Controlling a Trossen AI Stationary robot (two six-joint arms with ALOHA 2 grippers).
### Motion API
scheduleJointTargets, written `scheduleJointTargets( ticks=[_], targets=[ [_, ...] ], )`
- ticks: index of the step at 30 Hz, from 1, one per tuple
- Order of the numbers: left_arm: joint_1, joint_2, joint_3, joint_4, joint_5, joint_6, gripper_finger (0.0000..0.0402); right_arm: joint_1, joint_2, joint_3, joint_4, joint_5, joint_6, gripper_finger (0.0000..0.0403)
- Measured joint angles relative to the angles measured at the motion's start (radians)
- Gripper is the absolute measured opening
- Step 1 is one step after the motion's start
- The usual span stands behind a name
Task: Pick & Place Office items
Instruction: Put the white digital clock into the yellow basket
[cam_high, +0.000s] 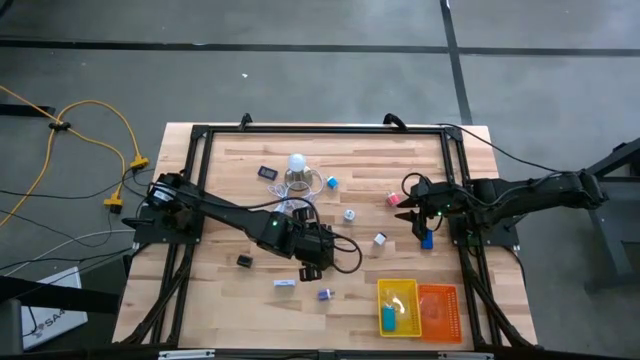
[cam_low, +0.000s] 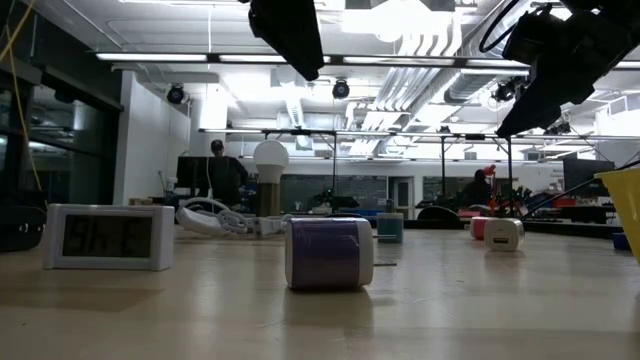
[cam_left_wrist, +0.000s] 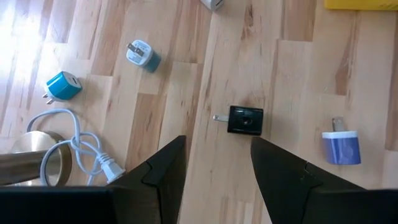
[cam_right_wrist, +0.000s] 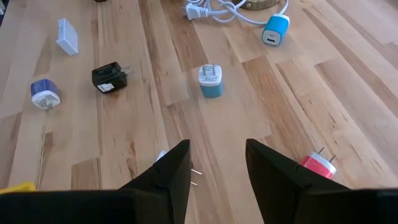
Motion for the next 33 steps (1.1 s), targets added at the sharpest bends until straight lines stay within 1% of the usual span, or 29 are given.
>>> scheduleJointTargets(
  ticks=[3,7,10,12,14,25,29,33],
  targets=[
    [-0.002,0.0,0.0,-0.016,-0.001,0.0,0.0171,0.0,0.0,0.0,0.0,0.0,0.0,0.0141],
    [-0.006,0.0,0.0,-0.132,-0.011,-0.06,0.0171,0.0,0.0,0.0,0.0,0.0,0.0,0.0141],
    [-0.006,-0.011,0.0,-0.198,-0.068,-0.131,0.0171,0.0,0.0,0.0,0.0,0.0,0.0,0.0141],
    [-0.005,-0.023,0.0,-0.219,-0.119,-0.153,0.0171,0.0,0.0,0.0,0.0,0.0,0.0,0.0141],
    [-0.005,-0.033,0.0,-0.233,-0.146,-0.156,0.0171,0.0,0.0,0.0,0.004,0.0,0.0,0.0141],
    [0.027,-0.072,0.0,-0.295,-0.143,-0.148,0.0171,0.0,0.001,0.0,0.01,0.0,0.0,0.0141],
    [0.045,-0.101,-0.007,-0.296,-0.121,-0.127,0.0171,0.0,0.001,0.0,0.017,0.0,0.0,0.0141],
    [0.05,-0.137,-0.042,-0.288,-0.114,-0.116,0.0171,0.0,0.001,0.0,0.016,0.0,0.0,0.0141]
  ],
)
